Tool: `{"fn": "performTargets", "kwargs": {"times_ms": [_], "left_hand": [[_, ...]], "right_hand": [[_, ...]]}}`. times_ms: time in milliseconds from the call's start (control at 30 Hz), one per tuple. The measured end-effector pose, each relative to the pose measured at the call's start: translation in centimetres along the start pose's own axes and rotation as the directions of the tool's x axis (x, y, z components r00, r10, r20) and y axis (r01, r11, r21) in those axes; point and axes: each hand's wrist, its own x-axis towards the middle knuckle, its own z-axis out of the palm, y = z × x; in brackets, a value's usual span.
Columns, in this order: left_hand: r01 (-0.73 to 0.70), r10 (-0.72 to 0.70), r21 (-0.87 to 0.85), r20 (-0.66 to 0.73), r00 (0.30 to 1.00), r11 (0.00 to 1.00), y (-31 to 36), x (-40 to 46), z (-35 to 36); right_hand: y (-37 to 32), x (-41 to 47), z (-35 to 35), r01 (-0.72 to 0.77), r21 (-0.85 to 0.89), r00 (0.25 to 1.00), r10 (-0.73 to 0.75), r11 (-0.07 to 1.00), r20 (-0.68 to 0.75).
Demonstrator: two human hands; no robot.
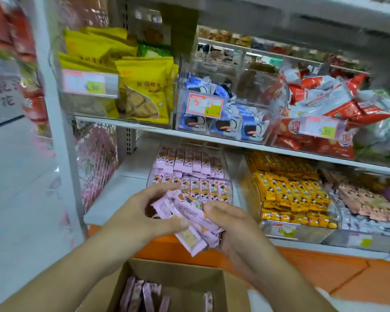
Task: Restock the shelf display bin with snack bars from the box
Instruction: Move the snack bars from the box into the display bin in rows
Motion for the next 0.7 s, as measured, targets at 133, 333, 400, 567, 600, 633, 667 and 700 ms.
{"fn": "performTargets", "kwargs": {"times_ms": [133, 333, 400, 567, 600, 633, 667, 700], "left_hand": [[0.063, -0.072, -0.257, -0.027, 0.997, 0.964, -1.4, 1.2, 0.3], [0.095, -0.092, -0.307, 0.022, 0.995, 0.947, -2.2, 1.8, 0.2], [0.115, -0.105, -0.333, 0.046, 0.993, 0.936, -2.3, 1.8, 0.2], [0.113, -0.109, -0.344, 0.031, 0.994, 0.932, -2.5, 1.7, 0.0], [0.113, -0.111, -0.341, 0.026, 0.993, 0.933, -2.4, 1.6, 0.0], [0.116, -0.115, -0.337, 0.021, 0.993, 0.934, -2.2, 1.4, 0.0], [0.121, -0.121, -0.334, 0.020, 0.992, 0.935, -2.0, 1.2, 0.1], [0.128, -0.128, -0.329, 0.022, 0.992, 0.936, -1.9, 1.1, 0.1]], "right_hand": [[1.2, 1.1, 1.7, 0.054, -0.156, 0.995, -0.066, 0.986, -0.074], [2.1, 1.7, 3.4, 0.107, -0.076, 0.986, -0.116, 0.991, -0.120], [2.2, 1.6, 3.5, 0.137, -0.152, 0.980, -0.157, 0.979, -0.126], [1.7, 0.6, 3.3, 0.258, -0.403, 0.948, -0.310, 0.878, -0.071], [1.7, 0.4, 3.1, 0.285, -0.468, 0.932, -0.356, 0.836, -0.068], [1.6, 0.3, 3.0, 0.290, -0.522, 0.923, -0.379, 0.802, -0.068], [1.6, 0.2, 2.9, 0.292, -0.562, 0.916, -0.394, 0.774, -0.067], [1.5, 0.1, 2.9, 0.297, -0.590, 0.910, -0.410, 0.751, -0.065]]}}
